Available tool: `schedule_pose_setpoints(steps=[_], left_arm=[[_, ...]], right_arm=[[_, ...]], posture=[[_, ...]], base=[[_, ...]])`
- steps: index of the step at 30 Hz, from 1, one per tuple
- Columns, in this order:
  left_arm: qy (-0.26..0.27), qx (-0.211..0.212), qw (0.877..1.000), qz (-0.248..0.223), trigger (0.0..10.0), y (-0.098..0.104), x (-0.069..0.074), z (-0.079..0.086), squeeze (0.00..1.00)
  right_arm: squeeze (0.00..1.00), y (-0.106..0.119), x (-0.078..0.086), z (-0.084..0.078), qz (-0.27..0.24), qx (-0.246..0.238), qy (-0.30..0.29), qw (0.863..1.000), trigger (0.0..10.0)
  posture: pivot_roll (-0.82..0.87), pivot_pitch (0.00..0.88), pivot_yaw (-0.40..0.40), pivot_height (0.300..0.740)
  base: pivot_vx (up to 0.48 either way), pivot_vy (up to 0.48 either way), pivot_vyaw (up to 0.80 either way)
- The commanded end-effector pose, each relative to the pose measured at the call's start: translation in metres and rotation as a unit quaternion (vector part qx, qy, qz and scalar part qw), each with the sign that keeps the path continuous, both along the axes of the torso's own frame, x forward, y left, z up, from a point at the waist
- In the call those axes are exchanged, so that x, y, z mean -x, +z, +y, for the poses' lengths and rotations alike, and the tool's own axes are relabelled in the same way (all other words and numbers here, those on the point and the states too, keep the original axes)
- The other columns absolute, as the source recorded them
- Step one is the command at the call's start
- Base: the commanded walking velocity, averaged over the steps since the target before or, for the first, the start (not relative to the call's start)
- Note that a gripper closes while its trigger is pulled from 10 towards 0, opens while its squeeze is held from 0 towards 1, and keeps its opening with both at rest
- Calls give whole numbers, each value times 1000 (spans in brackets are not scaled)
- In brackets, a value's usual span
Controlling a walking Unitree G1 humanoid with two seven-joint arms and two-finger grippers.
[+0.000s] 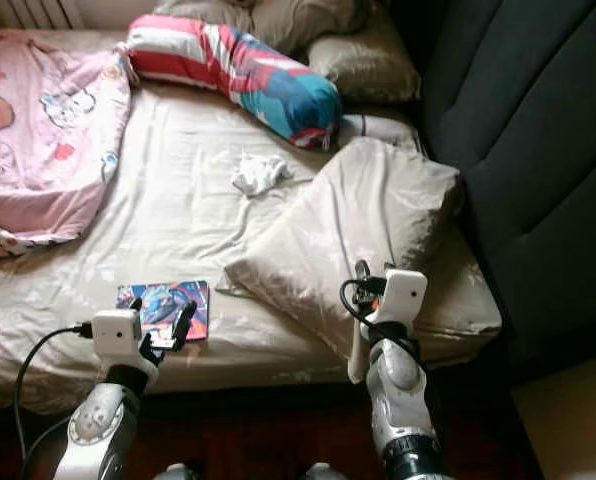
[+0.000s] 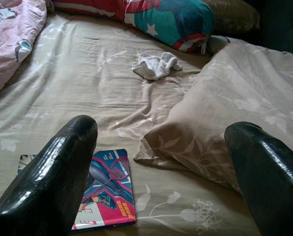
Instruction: Clean up the room
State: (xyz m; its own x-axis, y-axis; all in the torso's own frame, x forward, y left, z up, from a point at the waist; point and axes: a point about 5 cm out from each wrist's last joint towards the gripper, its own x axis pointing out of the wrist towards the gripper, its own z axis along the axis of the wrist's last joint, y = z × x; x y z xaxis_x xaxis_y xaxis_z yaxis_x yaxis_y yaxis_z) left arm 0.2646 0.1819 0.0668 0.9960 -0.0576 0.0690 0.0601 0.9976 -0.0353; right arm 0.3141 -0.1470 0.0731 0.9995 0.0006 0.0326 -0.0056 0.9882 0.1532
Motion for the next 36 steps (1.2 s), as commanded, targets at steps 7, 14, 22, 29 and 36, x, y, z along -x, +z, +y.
schedule_pose_setpoints(steps=[7,14,22,29,36], left_arm=[[-3,-5,1000,6,10000,-1,3,-2,0],[-3,-6,1000,6,10000,-1,2,-2,0],[-4,-6,1000,4,10000,-1,1,-2,0],[-4,-4,1000,6,10000,-2,2,-3,0],[-6,-4,1000,8,10000,-3,4,-2,0]], right_arm=[[0,-3,1,2,6,2,2,1000,10000],[0,-5,0,2,13,-3,3,1000,10000],[0,-4,1,2,6,0,4,1000,10000],[0,-10,5,2,16,6,7,1000,10000],[0,-14,8,1,26,15,10,1000,10000]], posture=[[81,217,-87,740],[81,207,-86,740],[80,198,-86,740],[81,210,-87,740],[78,220,-86,740]], base=[[284,0,0],[335,0,-338],[205,0,-95],[0,0,0],[0,0,0]])
